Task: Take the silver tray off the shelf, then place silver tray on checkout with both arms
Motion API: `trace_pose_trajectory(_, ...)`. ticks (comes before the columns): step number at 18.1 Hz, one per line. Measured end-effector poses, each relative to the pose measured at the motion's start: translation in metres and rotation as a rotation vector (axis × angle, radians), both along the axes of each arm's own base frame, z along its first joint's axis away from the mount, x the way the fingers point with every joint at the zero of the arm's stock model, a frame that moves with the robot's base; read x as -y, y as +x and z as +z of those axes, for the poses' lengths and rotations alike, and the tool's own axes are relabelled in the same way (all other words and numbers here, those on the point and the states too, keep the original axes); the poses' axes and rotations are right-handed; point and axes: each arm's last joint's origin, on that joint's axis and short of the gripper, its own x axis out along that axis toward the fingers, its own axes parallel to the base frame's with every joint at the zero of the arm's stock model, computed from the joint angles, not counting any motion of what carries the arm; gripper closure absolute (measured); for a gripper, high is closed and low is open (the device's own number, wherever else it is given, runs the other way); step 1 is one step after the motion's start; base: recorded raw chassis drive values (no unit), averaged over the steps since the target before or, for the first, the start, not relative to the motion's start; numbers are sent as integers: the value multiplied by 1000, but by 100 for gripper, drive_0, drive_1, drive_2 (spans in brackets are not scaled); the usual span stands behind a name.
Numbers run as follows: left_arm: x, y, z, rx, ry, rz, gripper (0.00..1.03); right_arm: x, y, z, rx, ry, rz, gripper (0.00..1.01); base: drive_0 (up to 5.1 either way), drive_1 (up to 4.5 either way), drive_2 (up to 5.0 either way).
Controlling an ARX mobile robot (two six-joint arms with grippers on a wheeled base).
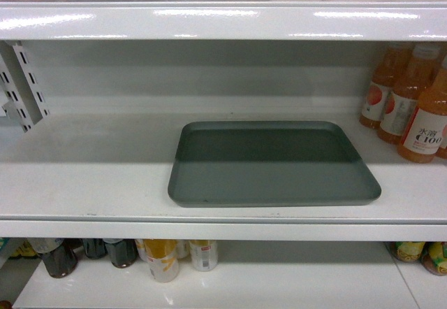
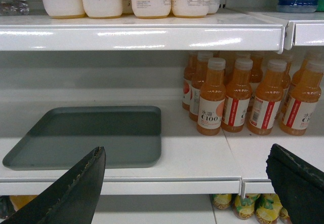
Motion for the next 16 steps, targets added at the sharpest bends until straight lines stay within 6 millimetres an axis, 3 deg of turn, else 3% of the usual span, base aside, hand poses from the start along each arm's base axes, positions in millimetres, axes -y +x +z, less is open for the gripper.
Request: trace_pose_trajectory(16,0,0,0,0,0,0,5,0,0,0,0,0,0,3,0,0,0)
